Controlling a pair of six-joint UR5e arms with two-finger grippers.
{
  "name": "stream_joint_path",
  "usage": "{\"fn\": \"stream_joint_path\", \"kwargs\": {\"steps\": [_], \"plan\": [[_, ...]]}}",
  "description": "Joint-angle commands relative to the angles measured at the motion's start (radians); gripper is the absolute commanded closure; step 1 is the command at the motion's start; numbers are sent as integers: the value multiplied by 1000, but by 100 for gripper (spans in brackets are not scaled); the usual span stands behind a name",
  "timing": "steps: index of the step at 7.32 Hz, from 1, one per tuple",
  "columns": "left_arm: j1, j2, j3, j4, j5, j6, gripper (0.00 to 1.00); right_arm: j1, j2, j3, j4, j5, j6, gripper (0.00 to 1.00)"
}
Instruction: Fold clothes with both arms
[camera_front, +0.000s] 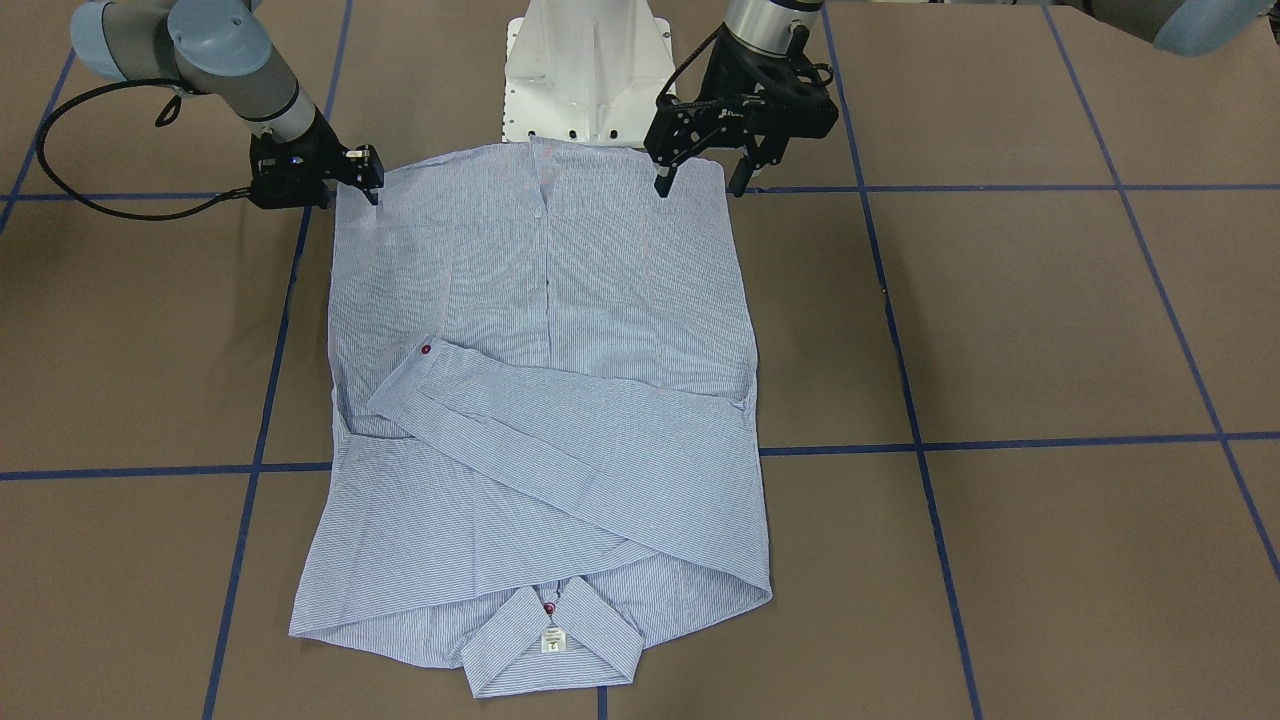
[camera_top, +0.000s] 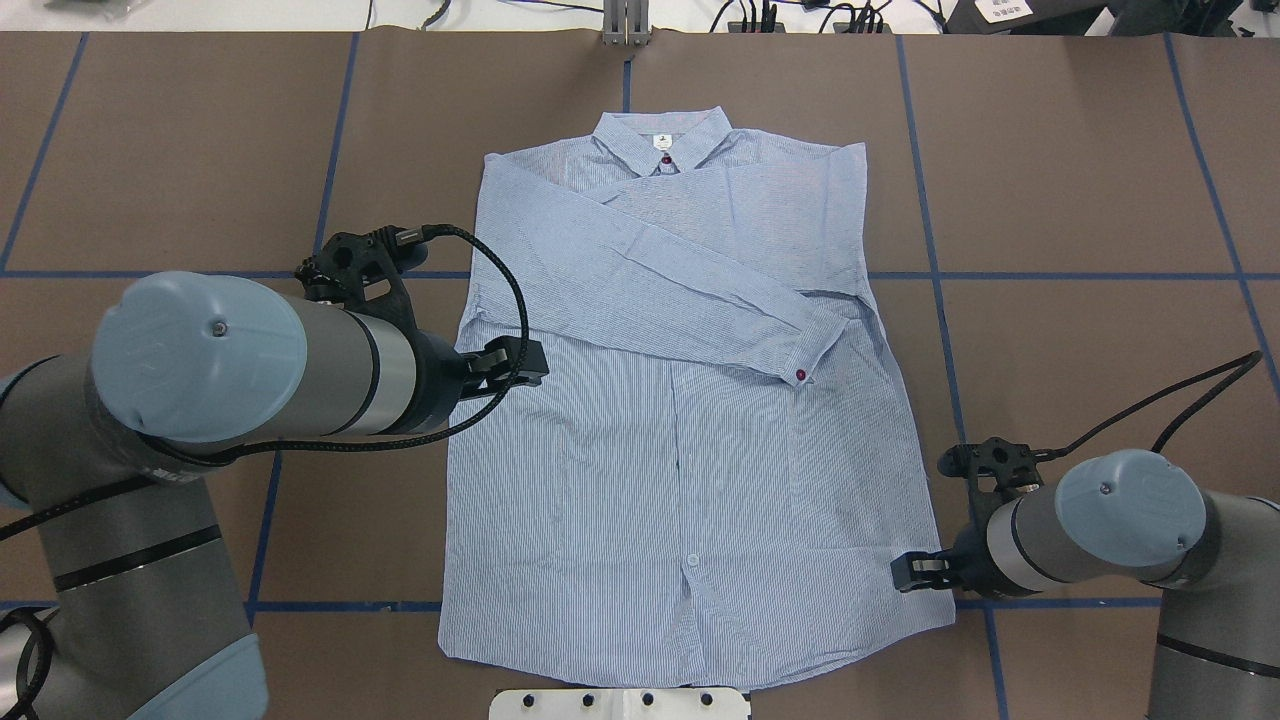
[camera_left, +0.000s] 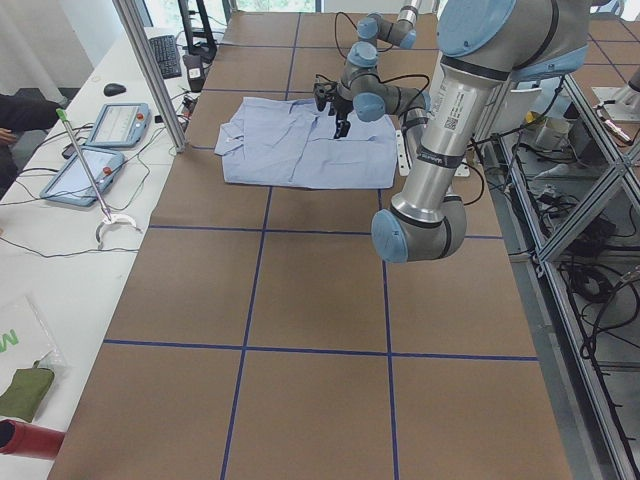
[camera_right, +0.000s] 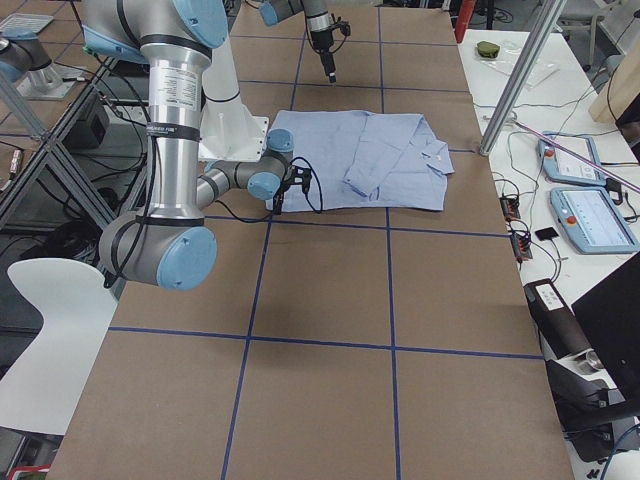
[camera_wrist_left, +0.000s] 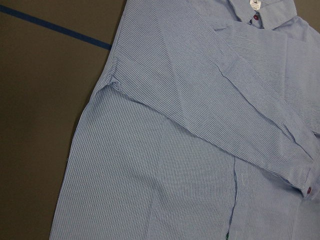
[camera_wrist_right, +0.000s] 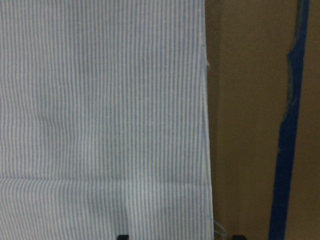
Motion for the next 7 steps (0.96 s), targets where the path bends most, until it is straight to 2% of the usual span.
{"fn": "stream_joint_path", "kwargs": {"steps": [1, 4, 7], "plan": [[0, 0, -1, 0, 0, 0, 0, -3, -1, -4, 0, 30, 1, 25], [0, 0, -7, 0, 0, -3, 0, -3, -4, -5, 0, 52, 1, 27], [0, 0, -7, 0, 2, -3, 0, -1, -11, -5, 1, 69, 1, 40]]}}
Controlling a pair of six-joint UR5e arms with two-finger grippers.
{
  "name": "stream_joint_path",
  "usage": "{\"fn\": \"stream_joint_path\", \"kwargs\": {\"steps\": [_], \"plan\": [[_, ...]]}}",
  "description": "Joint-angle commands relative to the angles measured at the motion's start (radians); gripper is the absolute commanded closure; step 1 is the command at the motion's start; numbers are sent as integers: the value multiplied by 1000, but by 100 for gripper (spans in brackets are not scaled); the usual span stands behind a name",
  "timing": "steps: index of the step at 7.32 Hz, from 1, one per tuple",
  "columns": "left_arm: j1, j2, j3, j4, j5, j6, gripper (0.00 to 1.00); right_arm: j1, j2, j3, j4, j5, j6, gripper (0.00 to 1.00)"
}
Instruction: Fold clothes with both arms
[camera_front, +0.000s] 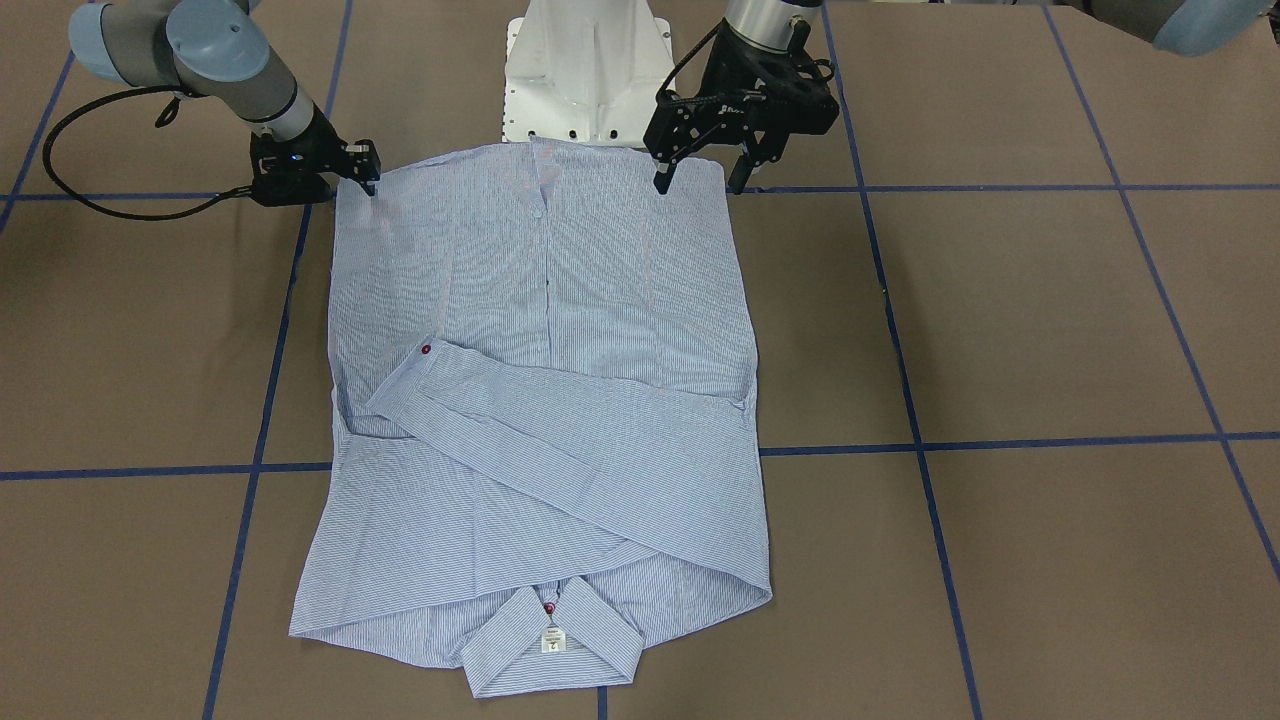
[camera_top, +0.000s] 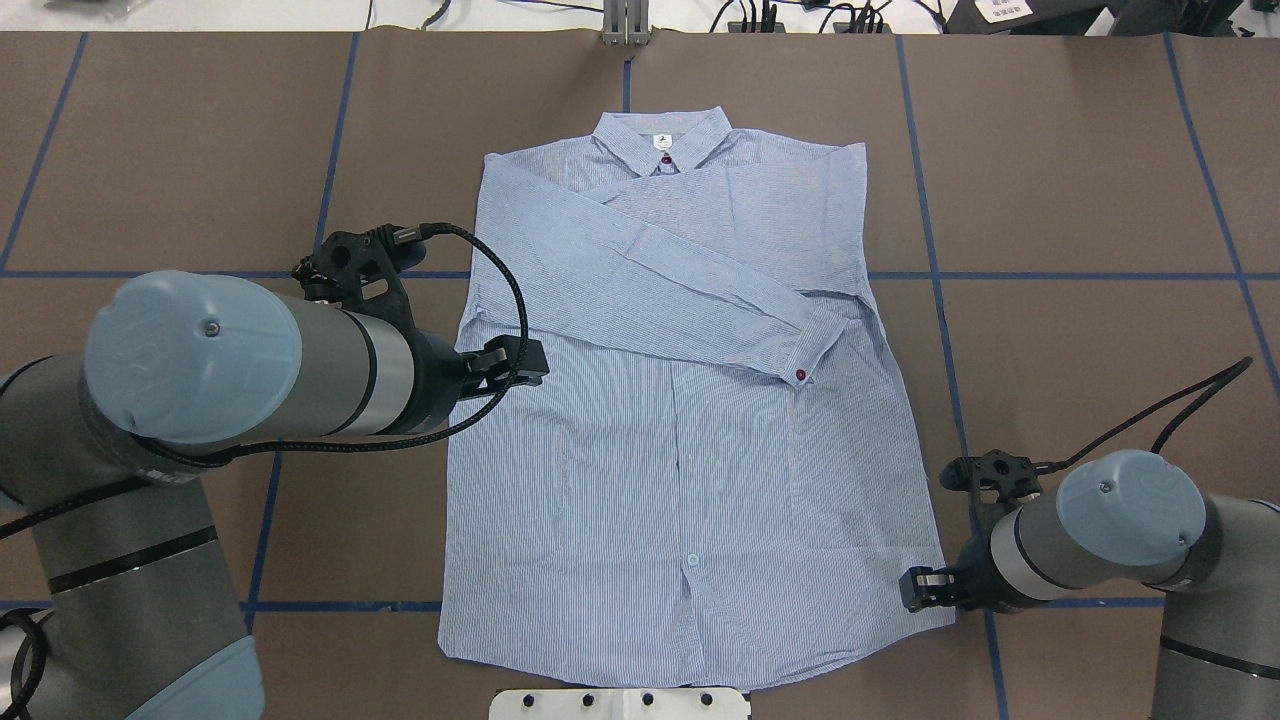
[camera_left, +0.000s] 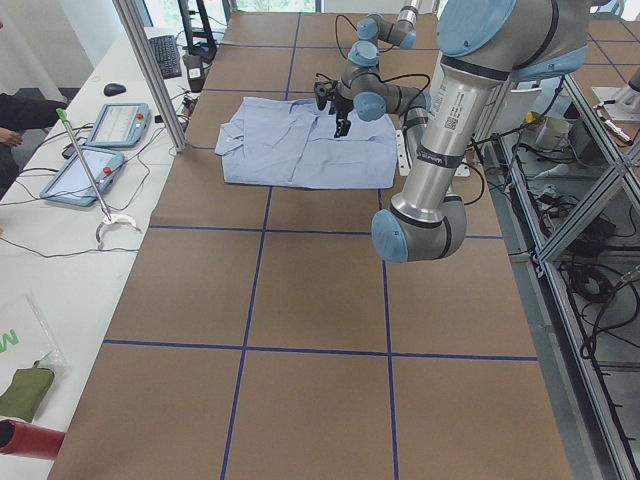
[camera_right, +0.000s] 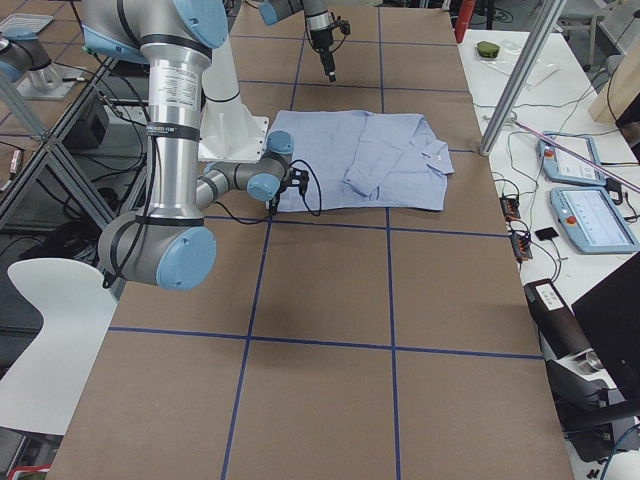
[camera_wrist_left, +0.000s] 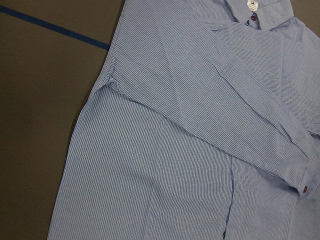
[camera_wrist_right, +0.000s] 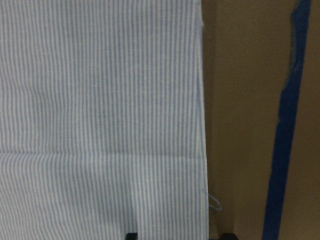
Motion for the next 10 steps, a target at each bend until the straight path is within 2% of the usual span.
{"fn": "stream_joint_path", "kwargs": {"steps": [1, 2, 5, 10], "plan": [[0, 0, 0, 0, 0, 0, 0, 1, -3, 0, -1, 11, 0, 47], [0, 0, -2, 0, 1, -2, 0, 1, -3, 0, -1, 11, 0, 52], [2, -2, -28, 46, 0, 0, 0, 2, -5, -2, -3, 43, 0, 60], [5, -2, -34, 57, 1, -2, 0, 2, -6, 0, -17, 46, 0, 60]]}}
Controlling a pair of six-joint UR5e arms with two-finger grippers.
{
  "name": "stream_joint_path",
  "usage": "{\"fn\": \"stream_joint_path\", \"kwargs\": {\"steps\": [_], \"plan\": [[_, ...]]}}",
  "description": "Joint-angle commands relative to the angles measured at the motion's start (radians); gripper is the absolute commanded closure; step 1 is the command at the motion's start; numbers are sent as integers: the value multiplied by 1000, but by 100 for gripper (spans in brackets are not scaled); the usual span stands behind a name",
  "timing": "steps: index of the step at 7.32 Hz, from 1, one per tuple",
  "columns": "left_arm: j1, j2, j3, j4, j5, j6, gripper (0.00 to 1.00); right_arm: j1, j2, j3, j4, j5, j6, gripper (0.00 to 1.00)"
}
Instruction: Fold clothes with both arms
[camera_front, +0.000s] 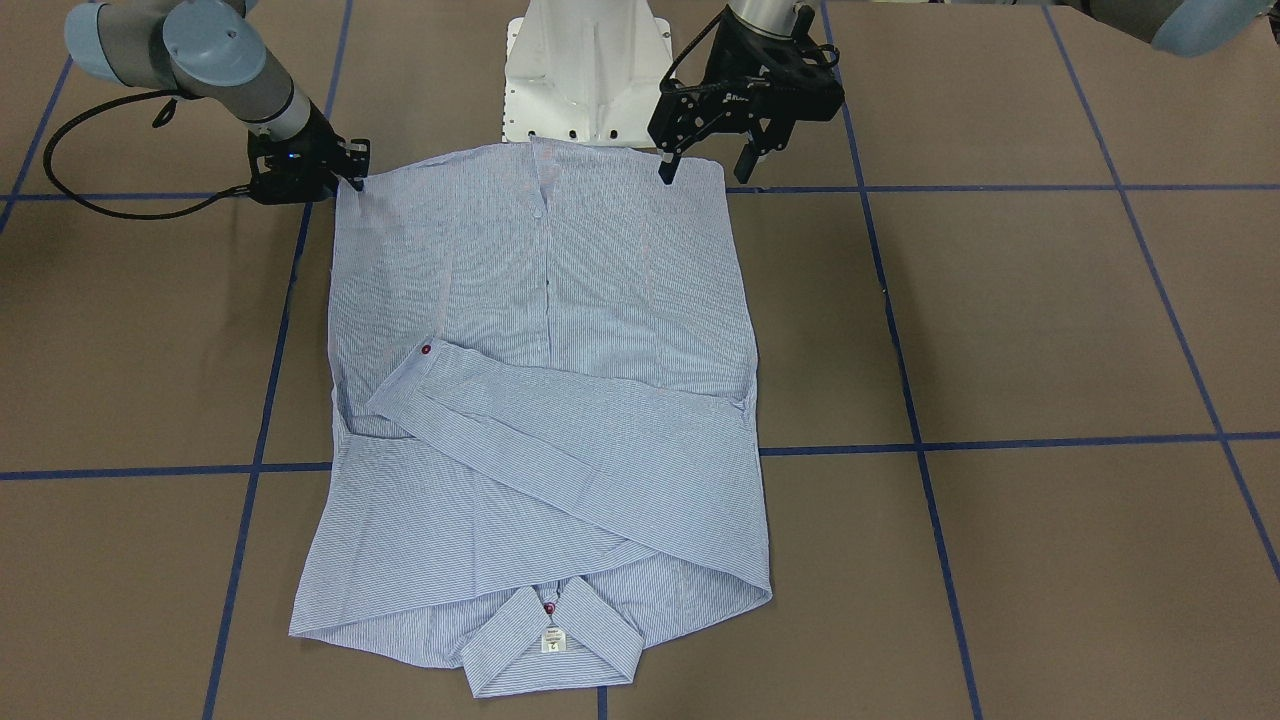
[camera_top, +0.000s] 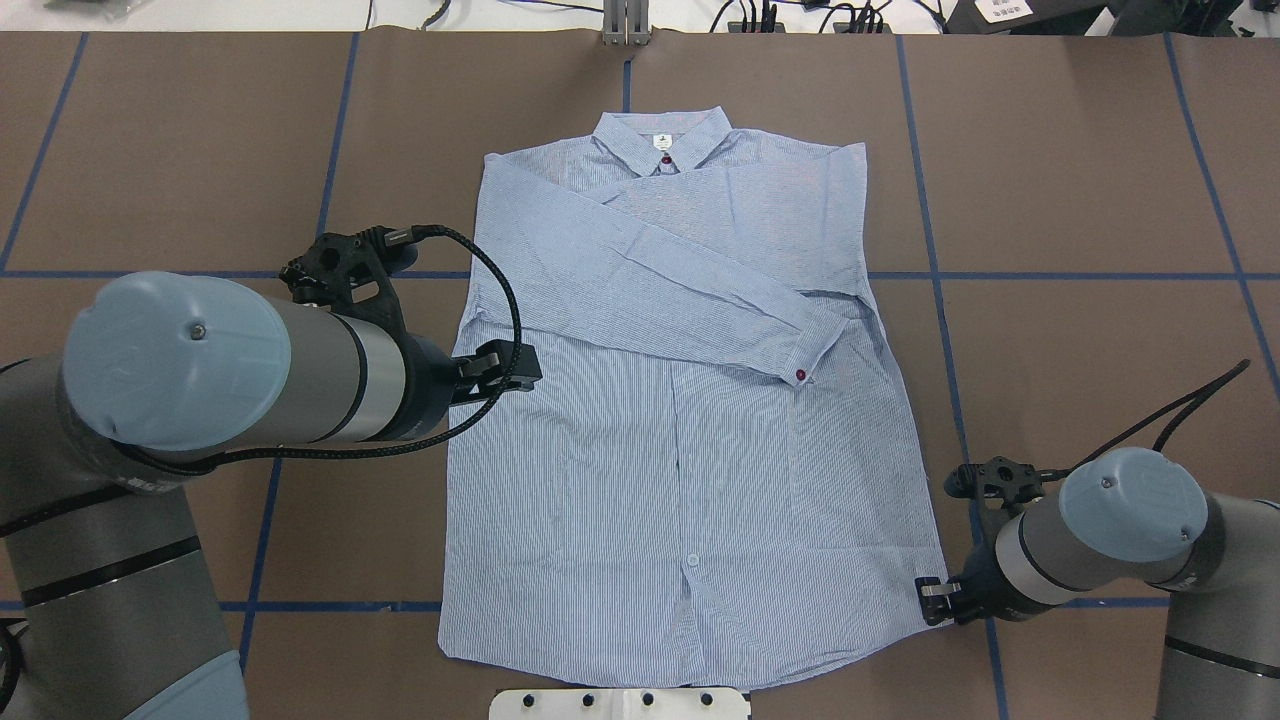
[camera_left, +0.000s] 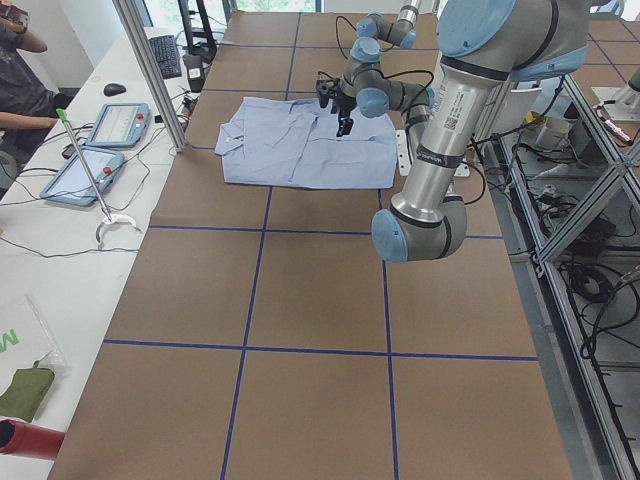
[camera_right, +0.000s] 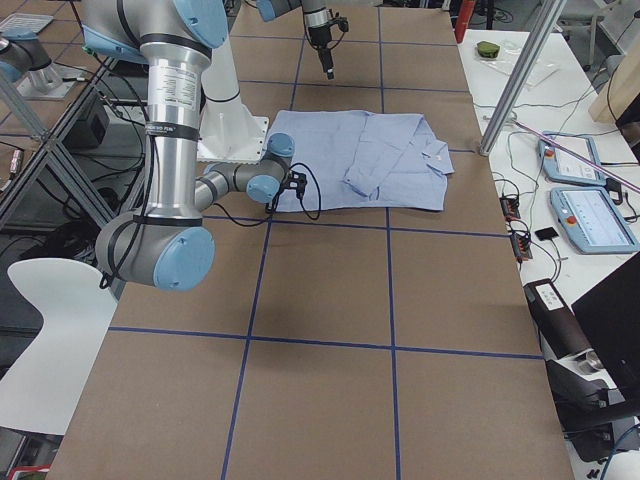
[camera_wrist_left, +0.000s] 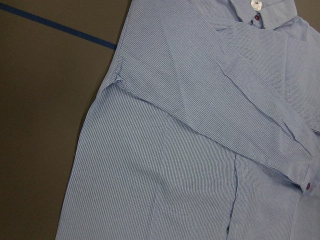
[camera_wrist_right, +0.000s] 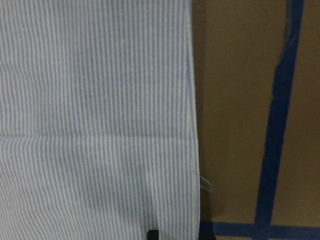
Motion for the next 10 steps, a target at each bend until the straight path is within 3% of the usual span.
{"fn": "stream_joint_path", "kwargs": {"steps": [1, 2, 4, 6, 10], "plan": [[2, 0, 0, 1, 0, 0, 1, 0, -1, 1, -3, -1, 0, 70], [0, 0, 1, 1, 0, 0, 1, 0, 0, 2, -3, -1, 0, 85], [0, 0, 1, 1, 0, 0, 1, 0, 0, 5, -3, -2, 0, 90], [2, 2, 4, 1, 0, 0, 1, 0, 3, 10, -3, -19, 20, 100], [17, 70, 0, 1, -2, -3, 1, 49, 9, 88, 0, -39, 74, 100]]}}
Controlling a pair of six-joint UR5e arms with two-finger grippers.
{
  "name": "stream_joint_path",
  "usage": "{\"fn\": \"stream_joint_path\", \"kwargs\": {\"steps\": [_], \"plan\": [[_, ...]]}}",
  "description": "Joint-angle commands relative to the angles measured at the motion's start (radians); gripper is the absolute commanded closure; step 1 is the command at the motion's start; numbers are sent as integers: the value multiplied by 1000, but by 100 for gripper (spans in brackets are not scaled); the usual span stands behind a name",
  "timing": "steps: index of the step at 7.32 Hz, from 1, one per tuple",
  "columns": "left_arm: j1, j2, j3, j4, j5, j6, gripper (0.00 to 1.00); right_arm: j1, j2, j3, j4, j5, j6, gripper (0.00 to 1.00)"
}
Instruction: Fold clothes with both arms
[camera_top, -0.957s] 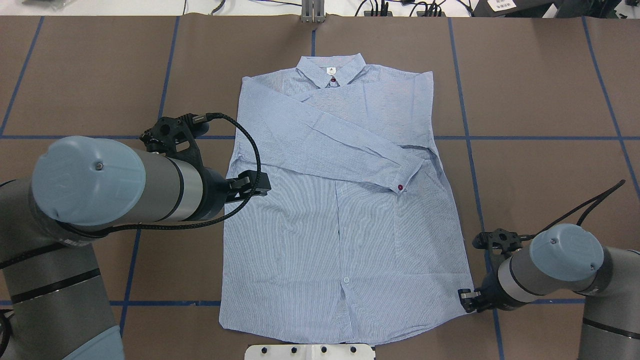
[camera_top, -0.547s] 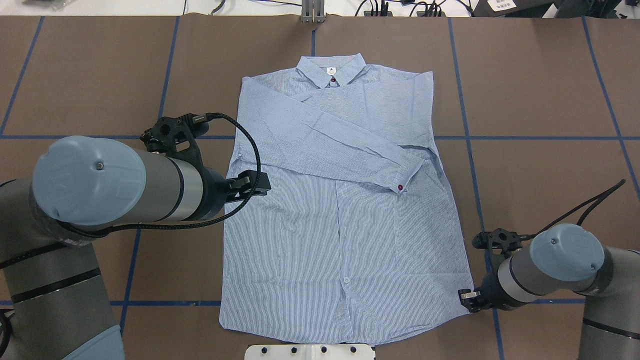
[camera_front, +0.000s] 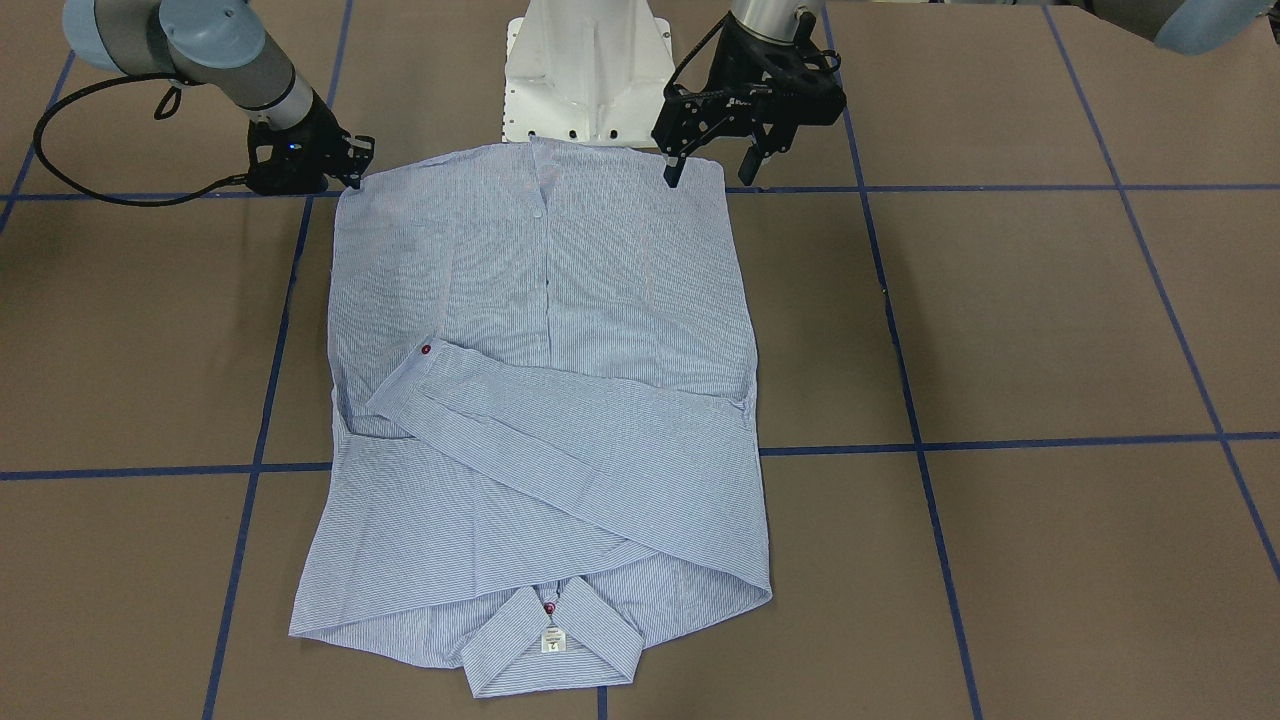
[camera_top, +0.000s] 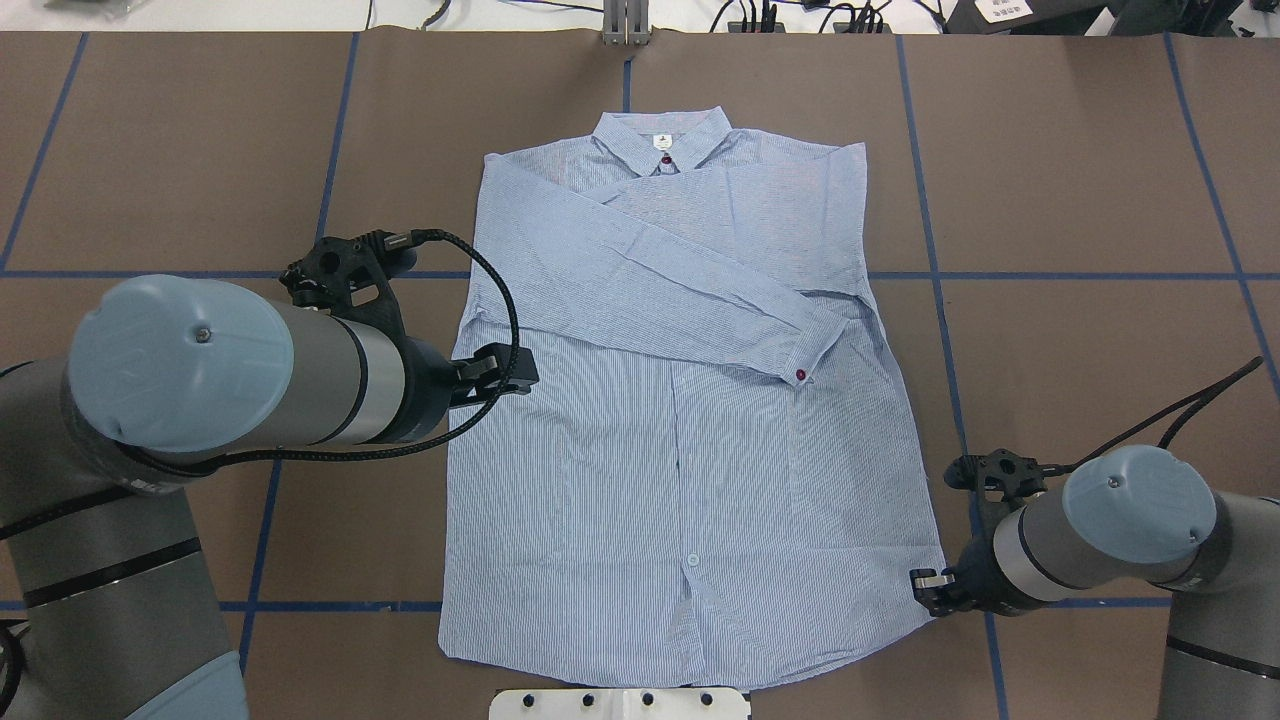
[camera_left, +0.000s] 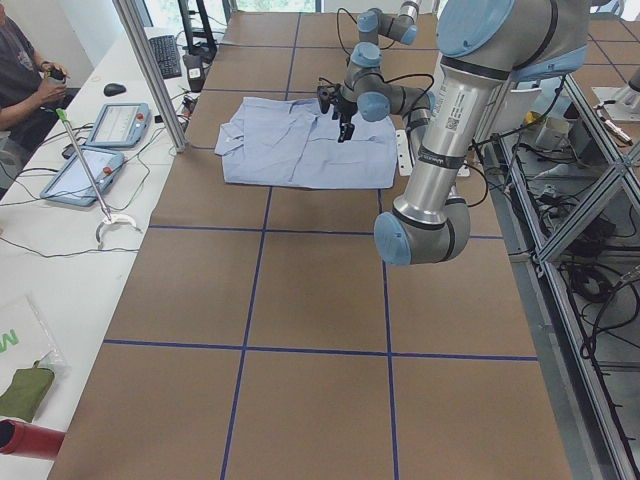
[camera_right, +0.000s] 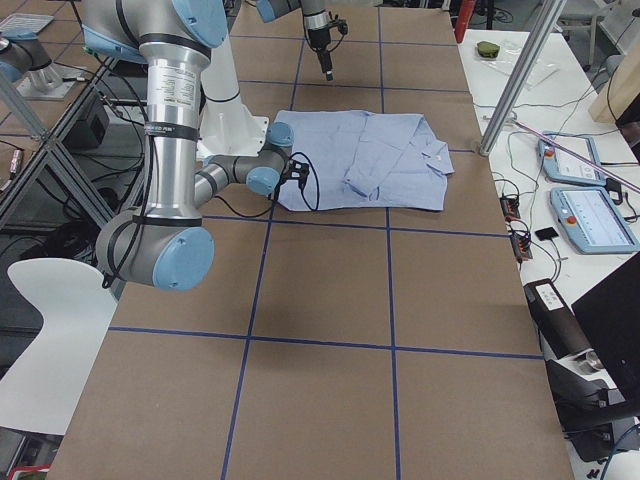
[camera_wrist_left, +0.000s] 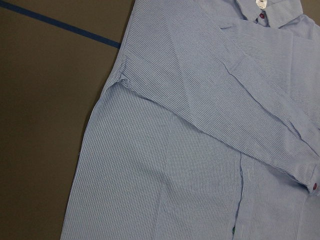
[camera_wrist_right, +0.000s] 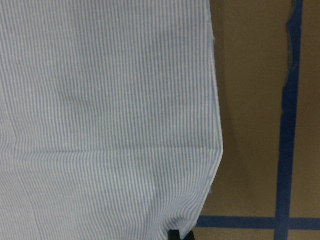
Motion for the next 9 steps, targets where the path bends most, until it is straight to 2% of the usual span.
{"fn": "stream_joint_path", "kwargs": {"steps": [1, 2, 4, 5, 6, 9], "plan": [[44, 49, 1, -1, 1, -4, 1, 45, 9, 28, 1, -4, 3, 100], [107, 89, 4, -6, 7, -73, 1, 65, 7, 40, 4, -7, 3, 100], [242, 114, 19, -9, 35, -179, 1, 74, 12, 59, 4, -27, 3, 100], [287, 106, 58, -9, 38, -205, 3, 82, 12, 71, 4, -27, 4, 100], [315, 100, 99, -10, 44, -221, 6, 89, 12, 80, 4, -27, 3, 100], [319, 98, 135, -10, 50, -219, 17, 92, 21, 80, 4, -27, 3, 100]]}}
